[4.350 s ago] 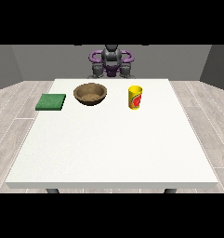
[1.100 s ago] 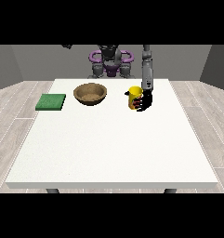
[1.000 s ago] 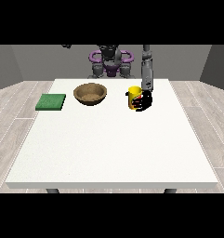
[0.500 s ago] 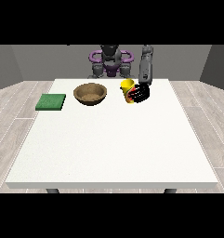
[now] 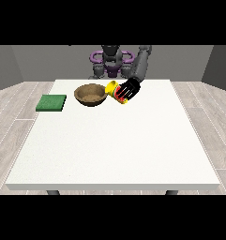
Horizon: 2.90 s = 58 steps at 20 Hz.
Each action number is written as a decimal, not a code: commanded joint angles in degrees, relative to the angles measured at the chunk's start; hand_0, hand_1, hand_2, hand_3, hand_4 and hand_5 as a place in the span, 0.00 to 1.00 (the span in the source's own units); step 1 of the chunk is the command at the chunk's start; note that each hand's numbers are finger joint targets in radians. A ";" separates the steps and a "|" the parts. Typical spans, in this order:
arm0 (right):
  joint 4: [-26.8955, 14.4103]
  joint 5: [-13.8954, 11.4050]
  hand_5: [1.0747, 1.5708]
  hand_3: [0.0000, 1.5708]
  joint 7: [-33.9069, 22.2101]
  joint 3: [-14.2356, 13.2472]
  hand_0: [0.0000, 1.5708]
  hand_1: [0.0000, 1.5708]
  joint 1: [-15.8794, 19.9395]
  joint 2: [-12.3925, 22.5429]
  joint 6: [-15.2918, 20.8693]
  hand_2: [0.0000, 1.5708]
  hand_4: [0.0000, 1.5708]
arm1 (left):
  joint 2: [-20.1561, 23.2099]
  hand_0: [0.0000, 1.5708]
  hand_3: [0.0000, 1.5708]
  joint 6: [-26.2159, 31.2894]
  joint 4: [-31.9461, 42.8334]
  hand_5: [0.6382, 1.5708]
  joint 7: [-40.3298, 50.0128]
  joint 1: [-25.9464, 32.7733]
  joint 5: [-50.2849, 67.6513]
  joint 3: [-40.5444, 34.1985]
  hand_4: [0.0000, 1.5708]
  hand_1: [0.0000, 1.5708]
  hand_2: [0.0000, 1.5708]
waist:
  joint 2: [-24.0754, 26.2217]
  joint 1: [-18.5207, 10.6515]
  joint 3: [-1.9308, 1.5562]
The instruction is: Pick the cup and pour the ball into the bowl, then pick the bowl and place it on the pad
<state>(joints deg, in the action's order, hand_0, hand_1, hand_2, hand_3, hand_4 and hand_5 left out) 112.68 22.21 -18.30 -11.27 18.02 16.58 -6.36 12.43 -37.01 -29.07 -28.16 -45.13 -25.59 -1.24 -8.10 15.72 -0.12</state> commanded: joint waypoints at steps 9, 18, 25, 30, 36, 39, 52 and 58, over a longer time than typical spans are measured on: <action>-5.06 -0.04 0.98 0.00 3.31 -0.91 0.00 0.00 0.50 -0.27 -1.92 0.00 0.21 | -0.98 0.87 1.00 -12.51 8.43 0.99 20.08 -8.83 -19.59 10.67 0.54 0.87 1.00 | 0.85 -0.18 0.03; -13.62 -3.41 0.99 0.00 4.11 0.12 0.00 0.00 1.63 -1.39 -0.41 0.00 0.24 | -7.93 0.84 0.91 -9.54 18.69 0.90 37.78 -16.21 -41.36 26.84 0.62 0.84 0.91 | 6.43 -3.71 -0.04; -16.80 -4.21 0.99 0.00 6.07 0.68 0.00 0.00 -0.84 -2.54 -1.19 0.00 0.24 | -10.32 0.95 1.00 -1.95 25.07 0.95 48.75 -20.81 -57.25 40.33 0.61 0.95 1.00 | 10.57 -4.36 -0.09; -21.40 -2.68 0.99 0.00 8.73 -0.71 0.00 0.00 -2.38 -1.02 -5.41 0.00 0.24 | -12.35 0.96 1.00 7.74 19.60 0.93 52.74 -19.99 -61.04 44.16 0.67 0.96 1.00 | 13.07 -3.95 0.03; -20.30 -4.63 0.99 0.00 8.20 -0.44 0.00 0.00 -1.97 -2.10 -2.38 0.00 0.24 | -12.41 0.96 1.00 9.73 11.43 0.93 51.82 -14.92 -61.25 42.74 0.68 0.96 1.00 | 12.65 -7.10 0.12; -18.85 -3.33 0.99 0.00 7.06 -1.06 0.00 0.00 -3.27 -1.98 -2.43 0.00 0.23 | -10.74 0.81 0.94 0.66 9.11 0.91 47.51 -11.13 -47.21 30.99 0.61 0.81 0.98 | 12.50 -7.60 0.29; -8.15 -2.06 0.99 0.00 9.36 -1.60 0.00 0.00 -9.15 -2.25 -3.92 0.00 0.25 | 0.01 0.99 1.00 -12.83 -7.75 0.98 12.09 11.19 -10.05 6.09 0.83 0.99 1.00 | 5.28 -7.26 0.70; -6.77 -2.60 0.99 0.00 7.33 0.14 0.00 0.00 -10.07 -4.36 -1.82 0.00 0.28 | -9.50 0.87 1.00 1.75 -17.87 0.97 5.13 10.31 12.07 -3.54 0.79 0.87 1.00 | 7.00 -9.56 1.74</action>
<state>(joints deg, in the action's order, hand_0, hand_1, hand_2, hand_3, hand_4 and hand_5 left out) 105.00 19.61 -10.30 -11.68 8.24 12.90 -8.83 8.14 -41.69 -41.64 -19.17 -35.34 -25.76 0.78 -1.18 7.03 0.93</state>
